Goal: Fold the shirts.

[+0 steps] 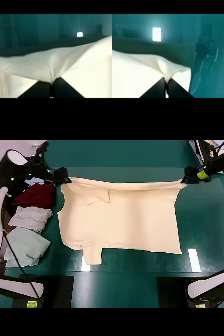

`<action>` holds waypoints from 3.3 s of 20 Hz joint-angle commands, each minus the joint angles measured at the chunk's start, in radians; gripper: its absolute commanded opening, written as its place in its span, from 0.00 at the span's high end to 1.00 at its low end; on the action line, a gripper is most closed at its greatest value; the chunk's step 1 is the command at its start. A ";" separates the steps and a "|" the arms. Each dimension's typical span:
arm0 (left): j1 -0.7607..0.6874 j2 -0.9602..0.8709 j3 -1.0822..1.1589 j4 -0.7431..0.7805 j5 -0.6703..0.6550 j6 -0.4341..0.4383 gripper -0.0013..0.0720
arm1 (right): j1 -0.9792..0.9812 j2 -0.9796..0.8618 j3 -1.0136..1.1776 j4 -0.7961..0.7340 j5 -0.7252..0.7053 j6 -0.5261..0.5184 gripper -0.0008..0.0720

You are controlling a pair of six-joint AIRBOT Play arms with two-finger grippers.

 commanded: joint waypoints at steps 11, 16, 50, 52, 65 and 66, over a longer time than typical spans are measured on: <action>-0.022 -0.060 -0.137 0.121 -0.117 0.106 0.95 | -0.003 0.167 -0.471 -0.026 -0.174 -0.021 0.97; -0.018 -0.058 -0.223 0.130 -0.096 0.071 0.59 | 0.041 0.167 -0.550 -0.018 -0.165 -0.021 0.93; -0.146 0.637 -0.898 0.232 -0.170 -0.170 0.95 | -0.261 0.692 -0.996 -0.049 0.092 -0.121 0.41; -0.146 0.637 -0.861 0.232 -0.167 -0.165 0.95 | -0.338 0.684 -1.107 -0.044 0.093 -0.121 0.28; -0.146 0.637 -0.848 0.248 -0.177 -0.131 0.95 | -0.128 0.628 -1.408 0.102 -0.069 -0.145 0.92; -0.146 0.637 -0.840 0.267 -0.218 -0.131 0.95 | -0.123 0.662 -1.408 0.098 -0.062 -0.145 0.96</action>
